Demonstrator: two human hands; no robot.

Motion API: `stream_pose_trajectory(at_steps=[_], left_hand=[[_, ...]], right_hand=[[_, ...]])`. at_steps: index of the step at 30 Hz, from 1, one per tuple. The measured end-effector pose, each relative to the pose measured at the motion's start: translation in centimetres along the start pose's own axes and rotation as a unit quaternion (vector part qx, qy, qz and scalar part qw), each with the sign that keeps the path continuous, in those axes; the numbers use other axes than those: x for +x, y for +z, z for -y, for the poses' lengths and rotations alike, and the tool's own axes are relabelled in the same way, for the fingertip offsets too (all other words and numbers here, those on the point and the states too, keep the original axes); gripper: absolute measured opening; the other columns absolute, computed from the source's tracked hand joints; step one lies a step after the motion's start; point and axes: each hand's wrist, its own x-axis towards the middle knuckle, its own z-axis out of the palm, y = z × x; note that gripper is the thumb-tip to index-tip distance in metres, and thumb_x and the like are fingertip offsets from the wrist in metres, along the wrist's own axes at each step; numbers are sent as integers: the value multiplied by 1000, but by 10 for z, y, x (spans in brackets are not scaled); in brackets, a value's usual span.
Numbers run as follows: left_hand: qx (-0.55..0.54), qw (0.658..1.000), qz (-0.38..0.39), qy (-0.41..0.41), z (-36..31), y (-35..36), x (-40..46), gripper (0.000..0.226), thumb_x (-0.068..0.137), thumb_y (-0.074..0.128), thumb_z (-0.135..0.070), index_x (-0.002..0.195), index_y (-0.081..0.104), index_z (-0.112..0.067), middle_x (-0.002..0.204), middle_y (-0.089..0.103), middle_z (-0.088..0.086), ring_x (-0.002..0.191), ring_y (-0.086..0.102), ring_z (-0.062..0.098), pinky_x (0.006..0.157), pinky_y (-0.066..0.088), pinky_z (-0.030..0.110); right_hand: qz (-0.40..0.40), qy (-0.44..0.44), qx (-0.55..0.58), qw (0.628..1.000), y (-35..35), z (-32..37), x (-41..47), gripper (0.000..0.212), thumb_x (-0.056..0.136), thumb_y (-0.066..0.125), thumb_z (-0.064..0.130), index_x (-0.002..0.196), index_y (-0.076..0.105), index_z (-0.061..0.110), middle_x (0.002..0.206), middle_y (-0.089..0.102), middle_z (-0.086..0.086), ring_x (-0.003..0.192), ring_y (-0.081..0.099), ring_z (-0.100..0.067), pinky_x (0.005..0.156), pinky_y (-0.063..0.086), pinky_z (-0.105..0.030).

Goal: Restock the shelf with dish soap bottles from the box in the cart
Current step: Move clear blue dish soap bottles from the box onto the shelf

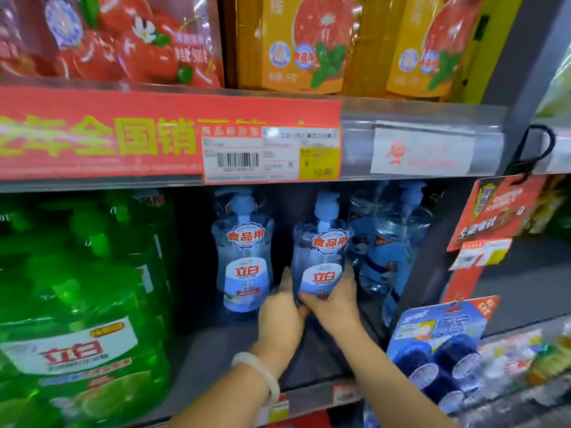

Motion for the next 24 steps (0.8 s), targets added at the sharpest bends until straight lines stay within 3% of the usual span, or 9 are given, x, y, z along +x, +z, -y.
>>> stream_pose_trajectory(at_steps=[3,6,10,14,17,21,24], left_hand=[[33,999,9,-35,10,-8,-4,22,83,63,-16,104,61,-10,96,70,9,92,65,28,74,50,33],[4,994,-85,-72,25,-26,-14,8,81,68,-18,86,66,-12,85,72,5,83,67,24,71,51,31],[-27,964,-213,-155,45,-50,-12,47,61,85,-12,98,58,-1,97,60,19,92,58,37,77,49,40],[-74,965,-115,-222,54,-61,4,95,62,86,-17,140,33,-7,133,48,18,120,50,33,96,43,37],[-118,969,-74,-205,58,-64,13,88,63,85,-15,137,38,-11,131,55,12,117,55,28,98,46,38],[-111,971,-74,-197,63,-64,12,84,64,85,-14,136,41,-13,130,56,11,117,55,29,98,46,42],[-106,973,-80,-190,64,-64,11,82,65,84,-13,135,41,-13,130,57,11,117,55,28,97,45,36]], right_hand=[[-6,-3,-9,1000,4,-2,6,99,57,86,5,138,29,1,130,46,-20,122,47,-34,100,44,-47],[6,1,-9,1000,8,0,15,102,60,86,9,142,25,7,134,42,-13,124,45,-29,103,43,-43],[40,16,17,999,15,3,30,101,62,85,7,142,25,9,137,42,-12,126,44,-29,103,43,-48],[45,1,7,999,17,3,38,95,61,85,9,137,30,5,133,46,-16,123,47,-31,102,43,-48],[46,-9,8,999,17,1,41,95,61,85,8,138,30,5,132,45,-16,122,47,-31,102,43,-47],[48,-16,15,999,17,-2,43,93,62,85,9,137,31,6,133,45,-16,123,47,-30,102,43,-47],[49,-12,25,998,17,-3,44,89,61,84,7,134,34,6,131,46,-15,121,48,-30,99,46,-49]])
